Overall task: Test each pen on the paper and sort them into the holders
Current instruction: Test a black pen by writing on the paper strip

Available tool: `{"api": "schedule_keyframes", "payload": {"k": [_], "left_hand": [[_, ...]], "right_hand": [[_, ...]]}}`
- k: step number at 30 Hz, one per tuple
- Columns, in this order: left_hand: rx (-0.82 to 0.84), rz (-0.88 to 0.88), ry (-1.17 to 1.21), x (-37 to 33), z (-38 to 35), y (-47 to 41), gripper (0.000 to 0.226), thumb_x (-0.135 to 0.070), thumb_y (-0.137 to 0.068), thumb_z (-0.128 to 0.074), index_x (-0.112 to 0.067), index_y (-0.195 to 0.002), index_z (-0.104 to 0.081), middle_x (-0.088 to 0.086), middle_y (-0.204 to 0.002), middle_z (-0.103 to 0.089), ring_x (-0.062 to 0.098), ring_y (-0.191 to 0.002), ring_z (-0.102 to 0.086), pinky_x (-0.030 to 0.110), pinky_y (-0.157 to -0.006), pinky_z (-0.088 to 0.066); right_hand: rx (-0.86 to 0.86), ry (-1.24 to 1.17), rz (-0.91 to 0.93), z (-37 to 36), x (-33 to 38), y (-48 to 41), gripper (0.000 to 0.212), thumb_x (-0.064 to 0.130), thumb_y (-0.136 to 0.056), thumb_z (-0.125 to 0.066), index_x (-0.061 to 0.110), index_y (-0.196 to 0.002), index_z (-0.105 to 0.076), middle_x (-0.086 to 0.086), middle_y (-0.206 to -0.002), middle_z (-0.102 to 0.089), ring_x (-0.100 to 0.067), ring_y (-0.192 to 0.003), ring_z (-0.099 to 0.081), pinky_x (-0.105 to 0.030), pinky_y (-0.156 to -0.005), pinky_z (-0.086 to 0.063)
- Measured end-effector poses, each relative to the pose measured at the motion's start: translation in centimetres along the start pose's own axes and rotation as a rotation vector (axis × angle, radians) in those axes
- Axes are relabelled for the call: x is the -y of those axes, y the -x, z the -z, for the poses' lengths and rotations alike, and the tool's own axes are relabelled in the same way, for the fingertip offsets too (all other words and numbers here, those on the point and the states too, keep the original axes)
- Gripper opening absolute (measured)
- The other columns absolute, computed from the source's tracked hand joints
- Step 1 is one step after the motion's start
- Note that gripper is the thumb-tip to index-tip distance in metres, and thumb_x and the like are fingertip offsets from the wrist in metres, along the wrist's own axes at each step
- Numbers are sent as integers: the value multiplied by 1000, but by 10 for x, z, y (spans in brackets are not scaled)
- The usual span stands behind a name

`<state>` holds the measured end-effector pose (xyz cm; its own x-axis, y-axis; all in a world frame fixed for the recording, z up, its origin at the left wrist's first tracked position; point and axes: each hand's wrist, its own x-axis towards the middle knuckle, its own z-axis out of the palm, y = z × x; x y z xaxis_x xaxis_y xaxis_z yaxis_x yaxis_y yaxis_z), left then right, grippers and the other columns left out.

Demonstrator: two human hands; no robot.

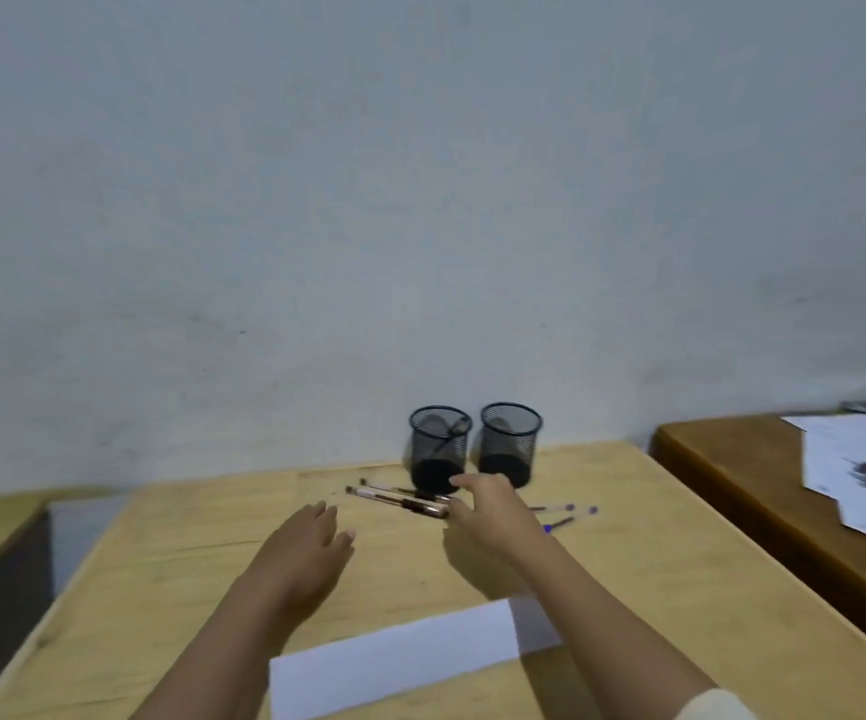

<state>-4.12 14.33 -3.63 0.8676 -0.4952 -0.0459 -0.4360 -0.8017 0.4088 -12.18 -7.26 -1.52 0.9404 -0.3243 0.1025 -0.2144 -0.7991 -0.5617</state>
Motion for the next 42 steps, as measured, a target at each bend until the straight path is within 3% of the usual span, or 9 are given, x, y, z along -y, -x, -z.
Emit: {"api": "schedule_keyframes", "payload": {"k": [2, 5, 17, 21, 23, 25, 31, 35, 42], "left_hand": [[26, 34, 7, 22, -3, -2, 47, -45, -95, -34, -11, -124, -47, 8, -139, -43, 28, -135, -34, 41, -109, -31], [41, 77, -14, 39, -4, 0, 60, -46, -97, -32, -12, -147, -24, 5, -158, -15, 22, -146, -10, 37, -119, -14], [47, 45, -17, 44, -5, 2, 62, -43, -98, -35, -15, -149, -15, 0, -159, -4, 15, -147, -3, 28, -116, -10], [61, 85, 78, 43, 0, -1, 54, -38, -96, -43, -13, -142, -33, 3, -155, -23, 18, -143, -21, 31, -114, -19], [23, 99, 247, 38, 1, -3, 27, -30, -93, -52, -16, -116, -51, 4, -127, -49, 18, -116, -46, 29, -100, -37], [-46, 83, 514, 26, 4, -2, 28, -22, -91, -57, -17, -118, -53, 1, -117, -53, 18, -109, -53, 20, -85, -42], [-222, -52, 914, -13, 18, -4, 22, -19, -90, -59, -14, -112, -62, 4, -105, -65, 14, -99, -61, 14, -82, -47], [-260, -134, 1193, -31, 18, 3, 12, -9, -89, -60, -14, -95, -69, 5, -88, -72, 12, -88, -69, 20, -85, -53], [-316, -139, 1204, -37, 23, 12, 14, -3, -80, -69, -10, -92, -72, 6, -83, -73, 6, -79, -68, 12, -74, -51]], "right_hand": [[15, -9, 49, -21, 11, -13, 26, 23, -86, -44, 22, -102, -64, -3, -97, -64, -21, -85, -61, -30, -71, -51], [81, 64, 81, -40, 26, -27, 17, 20, -86, -41, 19, -76, -54, -1, -72, -54, -17, -62, -53, -31, -51, -41], [100, 338, 145, -56, 40, -55, 21, 12, -87, -53, 17, -104, -64, -6, -100, -63, -25, -87, -59, -32, -69, -49], [17, -75, 92, -47, 46, -58, 28, 3, -76, -62, 17, -100, -69, -3, -92, -68, -17, -81, -62, -29, -74, -53], [4, -319, 79, -38, 54, -55, 26, -4, -72, -64, 12, -92, -69, -1, -79, -64, -13, -69, -56, -17, -63, -47], [-5, -524, 59, -31, 61, -50, 22, -4, -71, -68, 15, -82, -65, 1, -72, -61, -13, -64, -53, -14, -58, -43], [-9, -1151, -12, -18, 70, -27, 16, -7, -75, -69, 8, -81, -64, -8, -80, -65, -20, -79, -64, -25, -78, -56], [-30, -1327, -43, -11, 64, -14, 17, -6, -75, -69, 5, -87, -67, -10, -84, -69, -21, -85, -67, -23, -79, -56], [-10, -1395, -19, -2, 54, 1, 19, -4, -78, -66, -1, -97, -65, -16, -92, -68, -19, -85, -67, -23, -81, -56]]}}
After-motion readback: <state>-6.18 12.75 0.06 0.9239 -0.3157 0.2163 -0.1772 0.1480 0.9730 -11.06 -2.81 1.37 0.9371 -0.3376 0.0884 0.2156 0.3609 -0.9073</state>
